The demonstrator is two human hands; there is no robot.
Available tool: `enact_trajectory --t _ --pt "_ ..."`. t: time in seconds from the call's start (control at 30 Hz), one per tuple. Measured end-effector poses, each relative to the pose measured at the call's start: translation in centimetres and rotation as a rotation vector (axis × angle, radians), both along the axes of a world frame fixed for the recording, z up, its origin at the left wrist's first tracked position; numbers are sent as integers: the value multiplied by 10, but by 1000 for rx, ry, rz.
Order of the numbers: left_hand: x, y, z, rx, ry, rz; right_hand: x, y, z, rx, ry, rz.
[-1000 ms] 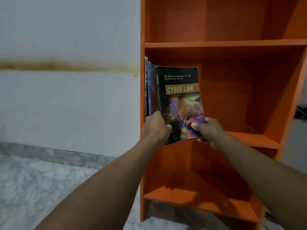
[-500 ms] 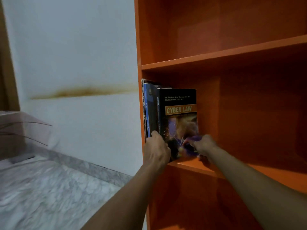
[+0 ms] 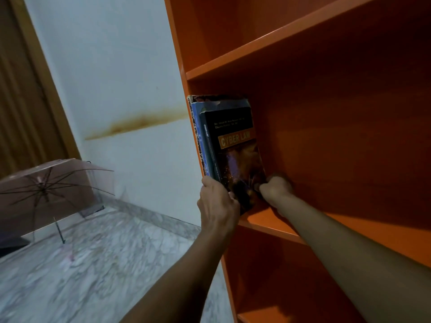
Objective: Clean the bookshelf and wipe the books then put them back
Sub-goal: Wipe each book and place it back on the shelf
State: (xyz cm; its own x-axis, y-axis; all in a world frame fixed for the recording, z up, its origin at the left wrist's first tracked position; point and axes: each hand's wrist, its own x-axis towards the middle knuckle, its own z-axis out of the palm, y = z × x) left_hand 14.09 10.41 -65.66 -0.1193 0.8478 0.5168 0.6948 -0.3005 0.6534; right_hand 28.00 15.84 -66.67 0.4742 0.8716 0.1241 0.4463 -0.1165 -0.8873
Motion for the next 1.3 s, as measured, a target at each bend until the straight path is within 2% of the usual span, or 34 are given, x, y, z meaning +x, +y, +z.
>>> enact_trajectory --t 0.23,0.47,0.6,0.73,0.9,0.97,1.1,1.23,1.3 --pt "-7 -3 -4 46 -6 60 -1 -4 -1 -7 -7 5" --pt "-29 -17 -12 28 -21 -23 -18 -26 2 -1 -59 -55" --pt "-41 -28 -36 -36 -26 -50 -35 -50 0 52 -177 -130" --pt "-56 -34 -64 -99 27 -163 -58 -92 -4 133 -351 -232" --pt "-60 -42 -100 -192 102 -351 -76 -146 -27 80 -625 -388" --pt "-52 -51 -123 -252 133 -444 -77 -174 -54 -14 -654 -433" --pt "-32 -93 -174 -466 204 -614 -73 -245 -117 -384 -714 -422" --pt "-12 -147 -206 -588 248 -729 -70 -318 -154 -645 -695 -288" --pt "-7 -173 -215 -666 240 -790 -76 -343 -165 -814 -707 -119"
